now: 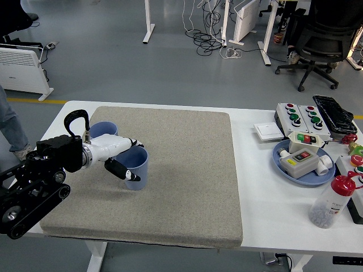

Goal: Push cup pick cup insert cup

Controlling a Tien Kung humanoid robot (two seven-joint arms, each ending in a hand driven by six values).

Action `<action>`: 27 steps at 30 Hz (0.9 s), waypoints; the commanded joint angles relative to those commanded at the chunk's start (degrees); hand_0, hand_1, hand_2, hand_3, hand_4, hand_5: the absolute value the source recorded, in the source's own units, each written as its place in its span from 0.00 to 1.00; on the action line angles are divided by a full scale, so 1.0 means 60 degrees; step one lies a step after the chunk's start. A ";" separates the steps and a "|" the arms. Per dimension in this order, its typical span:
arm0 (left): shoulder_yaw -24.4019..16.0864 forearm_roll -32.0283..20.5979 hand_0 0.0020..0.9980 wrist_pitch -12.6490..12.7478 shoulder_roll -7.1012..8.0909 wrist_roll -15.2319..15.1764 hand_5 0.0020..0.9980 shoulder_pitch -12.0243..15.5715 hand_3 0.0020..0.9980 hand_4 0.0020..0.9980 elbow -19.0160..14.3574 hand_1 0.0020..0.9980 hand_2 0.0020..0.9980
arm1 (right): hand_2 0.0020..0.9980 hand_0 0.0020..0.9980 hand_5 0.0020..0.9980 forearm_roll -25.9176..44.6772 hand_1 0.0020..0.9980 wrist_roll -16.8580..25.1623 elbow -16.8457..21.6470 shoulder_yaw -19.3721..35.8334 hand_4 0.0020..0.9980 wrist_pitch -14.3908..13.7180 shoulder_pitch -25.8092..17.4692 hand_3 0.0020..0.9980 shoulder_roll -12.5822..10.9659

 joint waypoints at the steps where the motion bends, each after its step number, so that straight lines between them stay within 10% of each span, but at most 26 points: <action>1: 0.0007 0.0017 0.52 0.0003 -0.0004 -0.0004 0.36 0.0005 0.84 0.80 0.0014 0.73 0.86 | 0.63 0.69 0.49 -0.0002 0.61 0.0000 0.0001 0.0001 0.10 0.0000 -0.0003 0.58 0.0001; 27: -0.0406 -0.0002 0.37 -0.0504 0.0242 0.0209 0.19 -0.0123 0.50 0.63 -0.0679 0.55 0.63 | 0.63 0.69 0.49 0.0199 0.61 0.0056 -0.0001 -0.0117 0.10 0.0006 0.0081 0.58 -0.0015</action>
